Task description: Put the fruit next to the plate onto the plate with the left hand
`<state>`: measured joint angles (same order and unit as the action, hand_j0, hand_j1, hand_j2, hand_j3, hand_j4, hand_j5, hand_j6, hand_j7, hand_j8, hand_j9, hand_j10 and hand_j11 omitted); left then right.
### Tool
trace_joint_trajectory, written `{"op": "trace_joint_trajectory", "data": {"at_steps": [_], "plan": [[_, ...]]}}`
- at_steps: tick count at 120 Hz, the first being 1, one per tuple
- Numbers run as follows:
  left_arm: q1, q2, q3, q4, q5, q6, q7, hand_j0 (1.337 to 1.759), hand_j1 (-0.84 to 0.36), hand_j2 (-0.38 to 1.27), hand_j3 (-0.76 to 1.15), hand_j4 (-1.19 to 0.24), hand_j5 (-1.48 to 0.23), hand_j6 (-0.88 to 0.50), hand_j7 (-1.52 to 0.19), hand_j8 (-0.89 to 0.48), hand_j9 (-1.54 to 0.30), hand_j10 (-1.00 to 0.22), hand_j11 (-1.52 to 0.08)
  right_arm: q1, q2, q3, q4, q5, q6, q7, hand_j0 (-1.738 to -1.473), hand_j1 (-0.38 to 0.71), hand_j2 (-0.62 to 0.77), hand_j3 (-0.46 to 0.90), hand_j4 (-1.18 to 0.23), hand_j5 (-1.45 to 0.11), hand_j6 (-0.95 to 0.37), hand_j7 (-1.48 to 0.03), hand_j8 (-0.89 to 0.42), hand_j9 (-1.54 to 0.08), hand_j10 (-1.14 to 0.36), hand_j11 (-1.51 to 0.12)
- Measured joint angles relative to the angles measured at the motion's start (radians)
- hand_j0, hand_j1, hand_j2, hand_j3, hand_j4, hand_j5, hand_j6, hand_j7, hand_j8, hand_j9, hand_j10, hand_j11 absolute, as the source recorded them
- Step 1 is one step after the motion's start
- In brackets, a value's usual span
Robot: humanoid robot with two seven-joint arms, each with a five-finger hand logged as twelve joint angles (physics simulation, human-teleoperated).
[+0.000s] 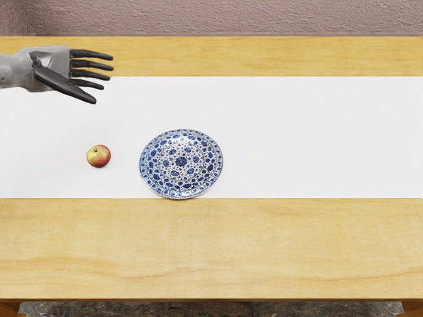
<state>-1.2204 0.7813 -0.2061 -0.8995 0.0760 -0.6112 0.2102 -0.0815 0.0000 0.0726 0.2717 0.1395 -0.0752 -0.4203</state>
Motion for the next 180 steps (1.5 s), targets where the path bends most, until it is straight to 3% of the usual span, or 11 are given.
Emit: {"op": "trace_joint_trajectory", "data": {"at_steps": [22, 28, 37, 52, 77, 89, 117, 130, 140, 161, 180], "plan": [[0.018, 0.020, 0.001, -0.017, 0.022, 0.000, 0.000, 1.658, 0.06, 0.05, 0.00, -0.24, -0.32, -0.24, -0.32, -0.24, -0.32, -0.24, -0.32, 0.005, 0.000, 0.001, 0.000, 0.000, 0.000, 0.000, -1.658, -0.31, -0.01, 0.00, -0.04, -0.05, -0.04, -0.05, -0.04, -0.05, -0.04, -0.05], [0.022, 0.081, -0.002, -0.090, 0.075, 0.000, 0.000, 1.658, 0.06, 0.05, 0.00, -0.24, -0.32, -0.24, -0.32, -0.24, -0.32, -0.24, -0.32, 0.005, 0.000, 0.001, 0.000, 0.000, 0.000, 0.000, -1.658, -0.31, -0.01, 0.00, -0.04, -0.05, -0.04, -0.05, -0.04, -0.05, -0.04, -0.05], [0.019, 0.175, -0.011, -0.267, 0.177, 0.000, 0.000, 1.658, 0.06, 0.05, 0.00, -0.24, -0.32, -0.24, -0.32, -0.24, -0.32, -0.24, -0.32, 0.005, 0.000, 0.000, 0.000, 0.000, 0.000, 0.000, -1.658, -0.31, -0.01, 0.00, -0.04, -0.05, -0.04, -0.05, -0.04, -0.05, -0.04, -0.05], [0.023, 0.220, -0.018, -0.469, 0.318, 0.016, 0.006, 1.658, 0.06, 0.05, 0.00, -0.25, -0.32, -0.25, -0.32, -0.25, -0.32, -0.24, -0.32, 0.005, 0.000, -0.001, 0.000, 0.000, 0.000, 0.000, -1.658, -0.31, -0.01, 0.00, -0.04, -0.05, -0.04, -0.05, -0.04, -0.05, -0.04, -0.05], [0.059, 0.234, -0.016, -0.631, 0.474, 0.284, 0.058, 1.658, 0.06, 0.05, 0.00, -0.25, -0.32, -0.25, -0.32, -0.25, -0.32, -0.25, -0.32, 0.005, 0.000, -0.002, 0.000, 0.000, 0.000, 0.000, -1.658, -0.31, -0.01, 0.00, -0.04, -0.05, -0.04, -0.05, -0.04, -0.05, -0.04, -0.05], [0.065, 0.253, 0.014, -0.695, 0.546, 0.481, 0.122, 1.658, 0.06, 0.05, 0.00, -0.25, -0.32, -0.25, -0.32, -0.25, -0.32, -0.25, -0.32, 0.005, 0.000, -0.002, 0.000, 0.000, 0.000, 0.000, -1.658, -0.31, -0.01, 0.00, -0.04, -0.05, -0.04, -0.05, -0.04, -0.05, -0.04, -0.05], [0.059, 0.240, 0.114, -0.782, 0.675, 0.753, 0.302, 1.658, 0.06, 0.05, 0.00, -0.25, -0.32, -0.25, -0.32, -0.25, -0.32, -0.25, -0.32, 0.005, 0.000, -0.002, 0.000, 0.000, 0.000, 0.000, -1.658, -0.31, -0.01, 0.00, -0.04, -0.05, -0.04, -0.05, -0.04, -0.05, -0.04, -0.05], [0.059, 0.213, 0.142, -0.802, 0.695, 0.825, 0.364, 1.658, 0.06, 0.05, 0.00, -0.25, -0.32, -0.25, -0.32, -0.25, -0.32, -0.25, -0.32, 0.005, 0.000, -0.002, 0.000, 0.000, 0.000, 0.000, -1.658, -0.31, -0.01, 0.00, -0.04, -0.05, -0.04, -0.05, -0.04, -0.05, -0.04, -0.05], [0.036, 0.203, 0.166, -0.808, 0.702, 0.865, 0.384, 1.658, 0.05, 0.05, 0.00, -0.25, -0.32, -0.26, -0.32, -0.26, -0.32, -0.25, -0.32, 0.005, 0.000, -0.002, 0.000, 0.000, 0.000, 0.000, -1.658, -0.31, -0.01, 0.00, -0.04, -0.05, -0.04, -0.05, -0.04, -0.05, -0.04, -0.05], [-0.104, 0.145, 0.316, -0.811, 0.702, 0.914, 0.398, 1.658, 0.05, 0.05, 0.00, -0.26, -0.33, -0.26, -0.33, -0.26, -0.33, -0.26, -0.33, 0.005, 0.000, -0.002, 0.000, 0.000, 0.000, 0.000, -1.658, -0.31, -0.01, 0.00, -0.04, -0.05, -0.04, -0.05, -0.04, -0.05, -0.04, -0.05], [-0.117, 0.119, 0.415, -0.811, 0.696, 0.963, 0.400, 1.658, 0.03, 0.06, 0.00, -0.27, -0.35, -0.27, -0.35, -0.27, -0.34, -0.27, -0.34, 0.005, 0.000, -0.002, 0.000, 0.000, 0.000, 0.000, -1.658, -0.31, -0.01, 0.00, -0.04, -0.05, -0.04, -0.05, -0.04, -0.05, -0.04, -0.05]]}}
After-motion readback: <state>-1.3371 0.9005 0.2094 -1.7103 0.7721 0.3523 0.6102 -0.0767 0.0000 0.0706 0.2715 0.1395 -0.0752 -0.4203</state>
